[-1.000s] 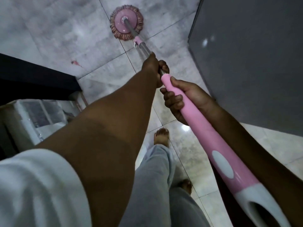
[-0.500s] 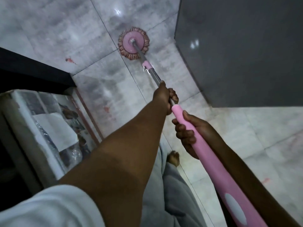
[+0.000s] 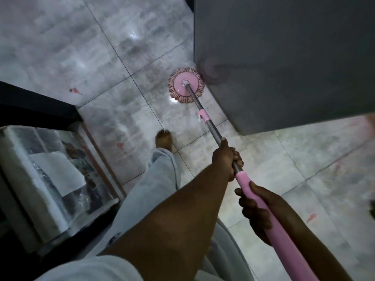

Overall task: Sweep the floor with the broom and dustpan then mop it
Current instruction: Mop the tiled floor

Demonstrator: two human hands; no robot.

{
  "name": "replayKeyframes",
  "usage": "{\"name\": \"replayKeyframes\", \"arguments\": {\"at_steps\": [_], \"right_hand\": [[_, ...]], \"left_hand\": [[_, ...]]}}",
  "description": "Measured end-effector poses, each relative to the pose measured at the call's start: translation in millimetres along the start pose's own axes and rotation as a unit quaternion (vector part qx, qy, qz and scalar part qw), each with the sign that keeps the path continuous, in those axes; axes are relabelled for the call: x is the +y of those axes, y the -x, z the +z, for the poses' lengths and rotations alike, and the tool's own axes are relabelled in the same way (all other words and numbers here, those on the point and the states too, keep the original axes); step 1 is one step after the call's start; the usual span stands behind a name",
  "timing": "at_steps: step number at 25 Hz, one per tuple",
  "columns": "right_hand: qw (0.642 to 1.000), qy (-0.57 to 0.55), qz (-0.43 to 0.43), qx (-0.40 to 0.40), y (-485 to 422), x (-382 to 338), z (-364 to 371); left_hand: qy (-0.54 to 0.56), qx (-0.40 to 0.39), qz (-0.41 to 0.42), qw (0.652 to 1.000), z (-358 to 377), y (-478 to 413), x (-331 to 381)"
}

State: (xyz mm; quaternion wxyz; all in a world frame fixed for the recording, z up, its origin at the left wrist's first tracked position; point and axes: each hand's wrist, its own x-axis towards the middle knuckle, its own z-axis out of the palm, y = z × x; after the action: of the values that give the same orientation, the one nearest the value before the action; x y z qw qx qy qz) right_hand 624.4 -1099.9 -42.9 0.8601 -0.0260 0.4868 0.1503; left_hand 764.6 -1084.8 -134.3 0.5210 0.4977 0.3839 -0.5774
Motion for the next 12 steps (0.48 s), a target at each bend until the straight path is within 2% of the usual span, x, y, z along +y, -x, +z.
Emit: {"name": "replayKeyframes", "arguments": {"at_steps": [3, 12], "right_hand": [[1.0, 0.02, 0.001, 0.006, -40.9, -33.0, 42.5], [0.997, 0.074, 0.016, -0.034, -191.0, -160.1, 232.1]], "left_hand": [[0.014, -0.001, 0.034, 0.999, -2.3, -14.3, 63.4], [0.057, -0.003, 0.097, 0.994, -18.3, -72.6, 326.7]]}}
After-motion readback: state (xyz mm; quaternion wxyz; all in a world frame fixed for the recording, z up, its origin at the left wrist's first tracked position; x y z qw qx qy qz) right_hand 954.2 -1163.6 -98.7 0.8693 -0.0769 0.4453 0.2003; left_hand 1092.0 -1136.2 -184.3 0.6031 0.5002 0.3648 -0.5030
